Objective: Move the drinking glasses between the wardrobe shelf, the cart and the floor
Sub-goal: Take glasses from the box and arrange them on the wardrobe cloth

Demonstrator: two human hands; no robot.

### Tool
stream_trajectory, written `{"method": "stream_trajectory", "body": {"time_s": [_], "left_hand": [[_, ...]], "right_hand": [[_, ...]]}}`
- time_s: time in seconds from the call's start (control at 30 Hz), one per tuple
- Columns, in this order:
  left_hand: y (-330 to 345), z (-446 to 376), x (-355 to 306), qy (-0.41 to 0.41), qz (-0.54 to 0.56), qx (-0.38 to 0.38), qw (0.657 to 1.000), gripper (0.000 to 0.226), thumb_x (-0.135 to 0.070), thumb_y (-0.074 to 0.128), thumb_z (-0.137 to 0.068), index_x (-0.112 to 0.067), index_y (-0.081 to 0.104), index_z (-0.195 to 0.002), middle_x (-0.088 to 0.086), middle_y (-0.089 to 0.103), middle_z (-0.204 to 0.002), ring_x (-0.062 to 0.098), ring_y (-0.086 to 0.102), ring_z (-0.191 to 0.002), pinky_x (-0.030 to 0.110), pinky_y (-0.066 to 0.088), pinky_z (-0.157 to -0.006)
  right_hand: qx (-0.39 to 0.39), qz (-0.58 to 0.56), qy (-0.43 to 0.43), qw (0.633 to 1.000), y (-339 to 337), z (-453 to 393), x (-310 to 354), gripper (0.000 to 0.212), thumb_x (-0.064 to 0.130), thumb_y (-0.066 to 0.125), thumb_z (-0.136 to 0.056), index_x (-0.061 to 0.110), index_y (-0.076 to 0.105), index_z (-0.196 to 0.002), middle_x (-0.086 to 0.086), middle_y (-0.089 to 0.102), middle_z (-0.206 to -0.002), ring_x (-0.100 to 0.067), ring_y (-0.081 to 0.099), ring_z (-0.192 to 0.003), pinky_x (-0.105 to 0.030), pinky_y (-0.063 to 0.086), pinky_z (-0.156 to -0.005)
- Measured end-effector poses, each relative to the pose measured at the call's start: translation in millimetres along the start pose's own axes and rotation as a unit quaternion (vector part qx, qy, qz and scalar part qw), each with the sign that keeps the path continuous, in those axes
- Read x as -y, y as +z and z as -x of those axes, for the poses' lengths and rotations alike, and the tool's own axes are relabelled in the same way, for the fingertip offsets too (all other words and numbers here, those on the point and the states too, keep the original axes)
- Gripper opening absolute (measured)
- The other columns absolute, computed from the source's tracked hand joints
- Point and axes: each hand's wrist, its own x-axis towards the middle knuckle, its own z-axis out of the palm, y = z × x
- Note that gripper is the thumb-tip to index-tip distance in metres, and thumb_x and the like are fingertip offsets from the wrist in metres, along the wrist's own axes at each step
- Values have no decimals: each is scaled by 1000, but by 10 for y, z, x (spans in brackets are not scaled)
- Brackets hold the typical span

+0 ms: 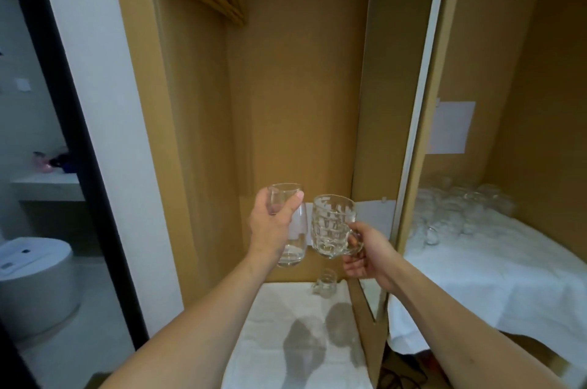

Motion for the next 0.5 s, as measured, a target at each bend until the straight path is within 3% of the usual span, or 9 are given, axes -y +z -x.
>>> {"method": "stream_trajectory", "body": {"time_s": [0.1, 0.27, 0.5], "left_hand": [[246, 155, -57, 4, -5, 2, 1000, 55, -74, 72, -67, -39, 62, -109, -20, 72, -98, 11, 69, -92, 43, 60, -87], [687, 503, -128, -26, -22, 7, 999, 83, -74, 69, -70, -27, 54, -136, -6, 69, -109, 19, 65, -107, 51, 56, -96], [1301, 1032, -284, -19, -41, 4, 999, 67, -71, 67, -76, -29, 57, -127, -3, 70, -95, 18, 68, -94, 47, 56, -93]], "right_hand": [[-11, 6, -2, 1000, -289, 152, -31, 44, 46, 43, -101, 20, 43, -66, -13, 56, -66, -18, 46, -40, -31, 52, -57], [-34, 29, 6, 999, -823, 424, -122, 48, 48, 48, -99, 19, 47, -61, -17, 64, -72, -27, 61, -56, -38, 59, -68], [-41, 33, 10, 999, -1579, 771, -281, 49, 47, 50, -98, 18, 48, -58, -16, 65, -71, -30, 63, -61, -35, 58, -63]]}}
